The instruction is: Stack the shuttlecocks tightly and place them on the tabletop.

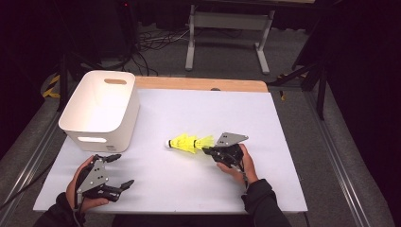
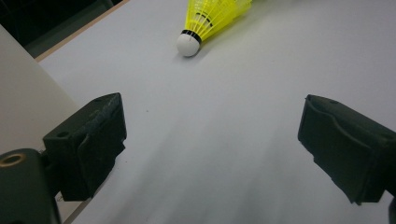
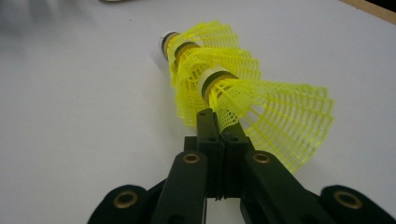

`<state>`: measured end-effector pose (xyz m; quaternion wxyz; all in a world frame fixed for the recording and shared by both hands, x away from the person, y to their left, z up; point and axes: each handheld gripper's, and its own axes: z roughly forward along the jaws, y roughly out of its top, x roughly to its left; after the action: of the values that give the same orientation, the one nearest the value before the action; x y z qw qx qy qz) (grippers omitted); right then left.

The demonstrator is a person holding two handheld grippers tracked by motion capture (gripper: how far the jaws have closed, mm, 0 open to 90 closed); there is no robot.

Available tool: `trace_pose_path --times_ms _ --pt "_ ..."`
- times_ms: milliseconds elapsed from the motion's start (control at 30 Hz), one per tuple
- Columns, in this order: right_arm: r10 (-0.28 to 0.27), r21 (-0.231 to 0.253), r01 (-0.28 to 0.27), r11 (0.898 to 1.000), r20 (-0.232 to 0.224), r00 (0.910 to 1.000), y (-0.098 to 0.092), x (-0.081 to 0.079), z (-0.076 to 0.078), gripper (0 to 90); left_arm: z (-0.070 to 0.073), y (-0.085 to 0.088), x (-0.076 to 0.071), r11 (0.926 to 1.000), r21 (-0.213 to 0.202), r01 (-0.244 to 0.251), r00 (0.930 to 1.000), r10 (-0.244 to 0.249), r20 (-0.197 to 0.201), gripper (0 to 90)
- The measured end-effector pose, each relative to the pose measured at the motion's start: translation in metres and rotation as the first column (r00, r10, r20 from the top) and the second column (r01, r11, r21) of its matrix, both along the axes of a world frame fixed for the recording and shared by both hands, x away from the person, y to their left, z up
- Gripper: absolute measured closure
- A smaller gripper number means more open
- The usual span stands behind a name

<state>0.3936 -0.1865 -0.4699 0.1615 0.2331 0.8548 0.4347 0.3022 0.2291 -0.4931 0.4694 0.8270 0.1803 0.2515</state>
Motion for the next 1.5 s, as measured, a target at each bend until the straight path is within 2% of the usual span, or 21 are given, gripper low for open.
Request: trace_pose_path --times_ms 267,700,867,900,1033,1333,1400,1500 --pt "0.006 0.002 -0.006 1.000 -0.028 0.9996 0.017 0.005 -0.006 89.7 0.000 0.000 0.000 0.9999 -0.001 0.011 0.9999 -0.011 -0.005 9.0" --pt "0.054 0.036 -0.053 0.998 -0.048 0.9974 0.027 0.005 -0.007 89.4 -0.001 -0.001 -0.001 0.9994 -0.001 0.035 0.9993 -0.035 -0.014 9.4" --pt "0.052 0.043 -0.049 0.998 -0.061 0.9968 0.027 0.005 -0.009 88.5 -0.001 -0.001 -0.001 0.9993 0.004 0.038 0.9992 -0.038 -0.015 9.5" --pt "0.055 0.043 -0.052 0.998 -0.070 0.9960 0.026 0.006 -0.010 85.2 -0.001 -0.002 -0.001 0.9992 0.009 0.040 0.9991 -0.040 -0.016 9.4" --pt "0.052 0.037 -0.049 0.998 -0.081 0.9953 0.027 0.007 -0.012 83.0 -0.002 -0.002 -0.001 0.9991 0.012 0.042 0.9990 -0.041 -0.016 9.6" --pt "0.040 0.029 -0.037 0.999 -0.107 0.9935 0.025 0.008 -0.014 69.5 -0.001 -0.001 -0.001 0.9991 0.006 0.041 0.9991 -0.041 -0.015 9.5" --pt "0.032 0.020 -0.030 0.999 -0.098 0.9946 0.024 0.007 -0.013 66.5 -0.001 -0.001 -0.001 0.9992 0.005 0.040 0.9991 -0.040 -0.013 9.5" --pt "0.030 0.032 -0.027 0.999 -0.092 0.9953 0.020 0.004 -0.009 60.0 -0.001 -0.001 -0.002 0.9993 0.004 0.037 0.9992 -0.037 -0.013 9.5"
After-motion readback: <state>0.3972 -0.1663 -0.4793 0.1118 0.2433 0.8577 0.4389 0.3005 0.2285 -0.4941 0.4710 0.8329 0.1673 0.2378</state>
